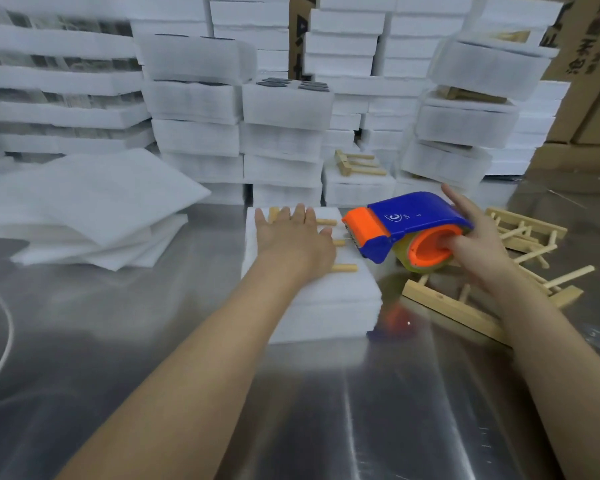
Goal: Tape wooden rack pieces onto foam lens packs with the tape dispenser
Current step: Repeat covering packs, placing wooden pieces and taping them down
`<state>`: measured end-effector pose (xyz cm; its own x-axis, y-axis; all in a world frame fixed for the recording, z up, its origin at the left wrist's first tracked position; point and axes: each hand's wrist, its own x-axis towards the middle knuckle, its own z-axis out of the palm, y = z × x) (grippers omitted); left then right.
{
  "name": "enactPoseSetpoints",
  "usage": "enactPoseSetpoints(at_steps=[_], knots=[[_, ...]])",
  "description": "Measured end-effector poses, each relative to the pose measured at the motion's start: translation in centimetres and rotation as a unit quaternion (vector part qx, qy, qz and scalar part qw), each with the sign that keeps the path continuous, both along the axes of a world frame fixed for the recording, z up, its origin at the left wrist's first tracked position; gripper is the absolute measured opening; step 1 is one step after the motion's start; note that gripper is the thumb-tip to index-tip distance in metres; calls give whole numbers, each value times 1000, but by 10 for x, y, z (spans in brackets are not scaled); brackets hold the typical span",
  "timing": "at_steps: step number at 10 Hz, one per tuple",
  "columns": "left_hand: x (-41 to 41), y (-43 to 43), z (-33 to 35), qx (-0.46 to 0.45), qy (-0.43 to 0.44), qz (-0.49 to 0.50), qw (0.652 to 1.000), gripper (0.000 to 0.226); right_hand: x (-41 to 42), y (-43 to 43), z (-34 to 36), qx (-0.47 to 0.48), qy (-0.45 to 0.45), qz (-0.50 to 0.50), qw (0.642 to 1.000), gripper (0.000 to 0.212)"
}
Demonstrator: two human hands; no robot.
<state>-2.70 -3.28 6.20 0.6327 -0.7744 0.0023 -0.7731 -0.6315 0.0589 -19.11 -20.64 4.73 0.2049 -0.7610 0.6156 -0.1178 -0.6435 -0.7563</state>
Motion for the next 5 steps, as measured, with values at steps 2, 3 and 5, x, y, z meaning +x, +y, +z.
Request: enactPoseSetpoints(at_steps=[2,3,5], knots=[[3,1,3,20,-10,-7,1000,59,-49,-36,0,127,108,68,984,79],[5,1,3,23,-7,-5,1000,59,-49,-46,-4,131,106,91,981,77],[4,-1,2,28,-4,4,1000,60,-49,-55,-12,127,117,84,981,65]])
